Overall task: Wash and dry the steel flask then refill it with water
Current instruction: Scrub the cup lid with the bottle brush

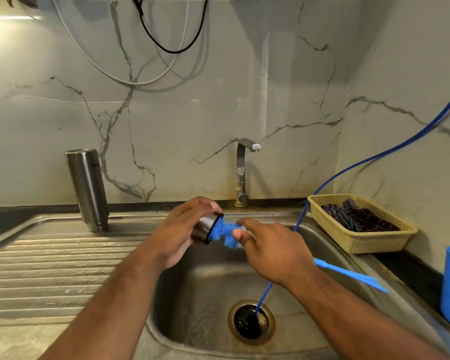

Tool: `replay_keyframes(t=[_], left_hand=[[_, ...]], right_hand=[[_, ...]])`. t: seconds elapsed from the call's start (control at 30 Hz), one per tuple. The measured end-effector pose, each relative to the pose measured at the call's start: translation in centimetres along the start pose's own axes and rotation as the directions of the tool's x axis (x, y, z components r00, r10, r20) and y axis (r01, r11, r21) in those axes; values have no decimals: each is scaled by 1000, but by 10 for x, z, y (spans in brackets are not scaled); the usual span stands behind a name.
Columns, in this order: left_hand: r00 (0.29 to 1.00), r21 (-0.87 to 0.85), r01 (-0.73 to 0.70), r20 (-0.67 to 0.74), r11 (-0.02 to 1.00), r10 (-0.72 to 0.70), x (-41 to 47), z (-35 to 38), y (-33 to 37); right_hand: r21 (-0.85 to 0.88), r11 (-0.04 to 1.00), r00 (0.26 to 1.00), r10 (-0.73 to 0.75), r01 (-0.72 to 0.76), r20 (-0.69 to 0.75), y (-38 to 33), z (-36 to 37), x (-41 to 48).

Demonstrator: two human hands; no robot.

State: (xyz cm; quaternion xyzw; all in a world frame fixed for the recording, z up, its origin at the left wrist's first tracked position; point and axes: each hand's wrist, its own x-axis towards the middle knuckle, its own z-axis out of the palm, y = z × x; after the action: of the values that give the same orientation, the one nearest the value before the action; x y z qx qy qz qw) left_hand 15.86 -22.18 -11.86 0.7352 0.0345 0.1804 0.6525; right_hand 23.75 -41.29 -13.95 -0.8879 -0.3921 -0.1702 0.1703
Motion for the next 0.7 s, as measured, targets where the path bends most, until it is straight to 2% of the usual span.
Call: replay_keyframes(t=[0.1,0.13,0.23,0.3,0.37,0.53,0.63,0.7], left_hand=[[992,-209,78,-83,975,-98,4,0,-5],[985,-228,121,-95,966,-145,5,-1,-7],[945,-56,323,-31,945,-325,1,-4,-14],[919,96,394,-23,914,-394,-3,-5,-16],[933,142,360,-42,922,-358,-2,-7,-17],[990,179,137,2,974,-140,1,-5,-7],[993,83,112,13,990,-114,0,-2,-7],[990,-66,130,-41,989,-133,2,-1,-6]], right_hand=[[-3,999,999,-51,51,-3,0,-2,-2],[5,997,997,-79,79,-3,1,-4,-2],[3,988,985,-157,157,66,4,-5,0],[-43,983,980,-176,180,91,7,-5,3],[-81,982,984,-168,172,54,9,-3,5],[-106,990,996,-92,89,-23,5,7,7],[-9,999,999,-47,48,19,5,8,6],[-20,998,998,-67,67,22,4,6,4]])
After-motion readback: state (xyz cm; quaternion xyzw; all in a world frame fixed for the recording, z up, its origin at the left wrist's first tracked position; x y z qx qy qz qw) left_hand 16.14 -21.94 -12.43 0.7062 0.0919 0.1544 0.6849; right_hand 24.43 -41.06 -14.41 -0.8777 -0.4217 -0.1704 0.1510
